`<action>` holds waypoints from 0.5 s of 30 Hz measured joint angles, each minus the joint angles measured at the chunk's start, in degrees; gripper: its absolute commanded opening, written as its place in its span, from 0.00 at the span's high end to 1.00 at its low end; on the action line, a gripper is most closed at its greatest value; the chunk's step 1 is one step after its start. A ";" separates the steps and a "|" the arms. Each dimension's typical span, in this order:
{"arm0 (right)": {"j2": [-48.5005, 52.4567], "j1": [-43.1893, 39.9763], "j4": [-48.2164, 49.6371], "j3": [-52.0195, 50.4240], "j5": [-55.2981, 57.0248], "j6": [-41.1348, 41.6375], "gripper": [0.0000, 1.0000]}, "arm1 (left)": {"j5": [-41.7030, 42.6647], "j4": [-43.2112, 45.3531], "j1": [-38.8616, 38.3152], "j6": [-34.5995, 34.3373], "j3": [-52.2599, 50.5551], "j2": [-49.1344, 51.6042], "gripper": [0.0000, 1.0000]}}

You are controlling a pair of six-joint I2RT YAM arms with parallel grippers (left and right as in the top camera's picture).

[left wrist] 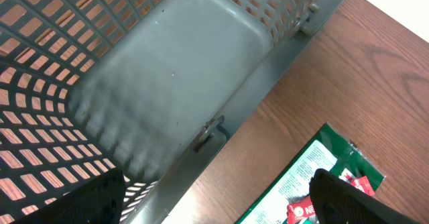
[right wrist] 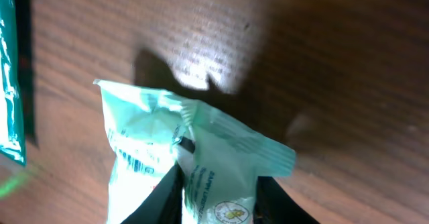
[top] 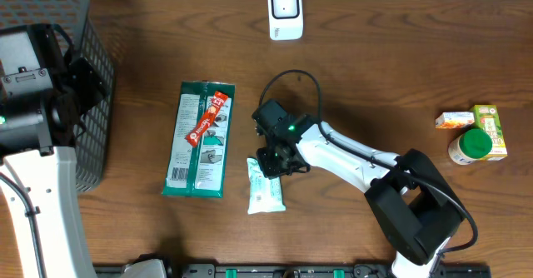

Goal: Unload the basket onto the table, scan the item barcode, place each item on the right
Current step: 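Move the right gripper over the mint-green wet-wipe pack, then lower the right gripper and grasp the wet-wipe pack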

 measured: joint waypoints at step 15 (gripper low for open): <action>-0.02 -12.74 6.27 0.00 8.26 -4.57 0.71 | 0.00 0.00 0.00 0.02 0.00 0.00 0.12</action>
